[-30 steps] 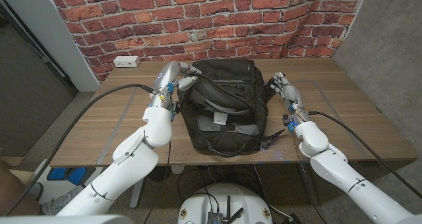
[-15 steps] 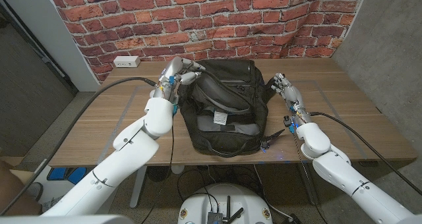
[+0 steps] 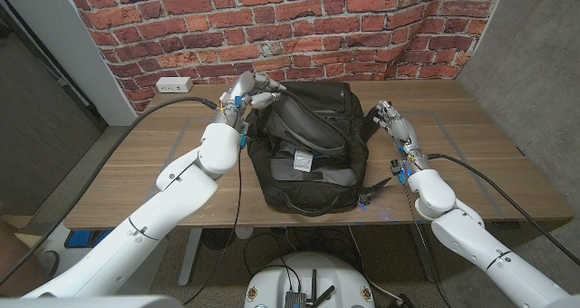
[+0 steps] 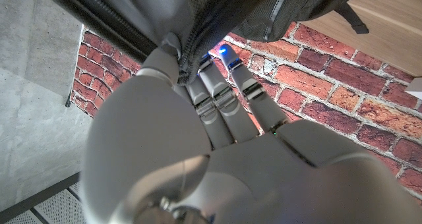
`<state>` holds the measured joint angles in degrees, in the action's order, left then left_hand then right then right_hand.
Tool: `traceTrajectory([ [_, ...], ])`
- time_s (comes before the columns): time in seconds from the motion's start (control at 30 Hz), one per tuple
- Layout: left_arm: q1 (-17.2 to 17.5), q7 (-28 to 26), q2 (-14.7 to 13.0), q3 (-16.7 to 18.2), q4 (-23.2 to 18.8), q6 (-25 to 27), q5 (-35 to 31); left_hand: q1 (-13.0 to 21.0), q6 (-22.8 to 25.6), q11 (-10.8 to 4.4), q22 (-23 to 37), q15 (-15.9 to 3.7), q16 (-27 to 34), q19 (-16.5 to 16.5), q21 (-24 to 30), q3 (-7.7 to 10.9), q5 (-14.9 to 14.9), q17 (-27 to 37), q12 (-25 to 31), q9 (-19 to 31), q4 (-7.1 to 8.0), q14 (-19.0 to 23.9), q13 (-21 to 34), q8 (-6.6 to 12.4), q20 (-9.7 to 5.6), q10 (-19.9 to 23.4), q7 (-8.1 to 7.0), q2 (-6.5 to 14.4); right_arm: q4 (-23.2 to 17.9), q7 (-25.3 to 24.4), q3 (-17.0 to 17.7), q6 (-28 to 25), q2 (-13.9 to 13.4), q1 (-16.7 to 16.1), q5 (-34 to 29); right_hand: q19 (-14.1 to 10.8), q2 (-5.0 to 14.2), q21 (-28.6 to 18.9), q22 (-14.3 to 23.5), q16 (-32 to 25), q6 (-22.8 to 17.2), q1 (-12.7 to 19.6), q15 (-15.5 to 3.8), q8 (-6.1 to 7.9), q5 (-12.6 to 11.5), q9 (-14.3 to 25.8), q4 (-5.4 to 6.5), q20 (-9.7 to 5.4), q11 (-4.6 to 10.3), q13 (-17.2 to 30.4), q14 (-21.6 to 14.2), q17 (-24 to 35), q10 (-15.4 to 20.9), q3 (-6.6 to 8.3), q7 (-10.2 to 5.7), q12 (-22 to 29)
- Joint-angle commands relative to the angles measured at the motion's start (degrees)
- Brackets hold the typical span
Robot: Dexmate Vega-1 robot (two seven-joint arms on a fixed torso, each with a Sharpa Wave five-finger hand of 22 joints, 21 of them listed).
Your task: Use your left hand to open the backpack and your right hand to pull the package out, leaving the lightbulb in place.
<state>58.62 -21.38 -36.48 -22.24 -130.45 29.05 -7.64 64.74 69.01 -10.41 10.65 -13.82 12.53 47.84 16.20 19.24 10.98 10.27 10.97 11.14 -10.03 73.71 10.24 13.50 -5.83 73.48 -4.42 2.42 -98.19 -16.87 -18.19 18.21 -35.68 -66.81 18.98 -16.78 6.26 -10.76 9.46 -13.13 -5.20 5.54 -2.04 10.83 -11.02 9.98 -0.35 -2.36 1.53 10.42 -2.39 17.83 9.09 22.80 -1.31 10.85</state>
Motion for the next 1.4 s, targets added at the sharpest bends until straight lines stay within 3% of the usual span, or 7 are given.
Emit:
traceTrajectory([
  [0.03,-2.56,-0.24,-0.17,-0.1,0.79,0.4,5.98,0.04,-0.05,-0.02,0.19,0.01,-0.29,0.65,-0.02,0.29,0.42,0.25,0.37,0.16,0.17,0.51,0.45,-0.33,-6.06,0.84,0.39,0.65,-1.98,0.18,0.24,-0.81,-1.33,-0.74,-1.5,-0.36,2.56,-0.09,0.12,-0.28,-0.52,0.94,-1.72,0.01,0.08,0.16,-0.44,-0.65,0.13,0.17,-0.52,0.17,0.6,0.22,0.05,0.24],
  [0.37,-2.92,-1.92,0.9,0.52,1.06,1.07,10.95,0.08,0.01,-0.04,0.17,-0.01,-0.43,0.7,-0.08,0.3,0.42,0.23,0.3,0.19,0.16,0.58,0.46,-0.4,-6.05,0.77,0.49,0.61,-6.64,-1.62,1.19,-3.21,-3.3,-3.31,-4.22,-0.53,2.61,-0.12,0.12,-0.42,-1.23,1.19,-1.7,0.23,0.12,0.18,-0.68,-0.6,-0.28,0.21,-0.88,0.07,1.51,0.38,0.45,0.55],
  [1.4,-7.12,-6.61,3.7,1.25,6.44,-2.94,20.62,0.24,-0.03,0.2,0.12,0.01,-0.67,0.92,-0.29,0.42,0.46,0.28,0.23,0.3,0.21,0.98,0.52,-0.7,-6.01,0.82,0.79,0.74,-16.36,-6.86,5.34,-8.22,-4.41,-11.9,-8.48,-1.08,2.49,-0.22,0.12,-0.85,-2.51,1.5,-1.77,0.5,0.25,0.23,-1.09,-0.69,-0.53,0.31,-1.98,-0.06,3.15,0.52,0.64,0.94],
])
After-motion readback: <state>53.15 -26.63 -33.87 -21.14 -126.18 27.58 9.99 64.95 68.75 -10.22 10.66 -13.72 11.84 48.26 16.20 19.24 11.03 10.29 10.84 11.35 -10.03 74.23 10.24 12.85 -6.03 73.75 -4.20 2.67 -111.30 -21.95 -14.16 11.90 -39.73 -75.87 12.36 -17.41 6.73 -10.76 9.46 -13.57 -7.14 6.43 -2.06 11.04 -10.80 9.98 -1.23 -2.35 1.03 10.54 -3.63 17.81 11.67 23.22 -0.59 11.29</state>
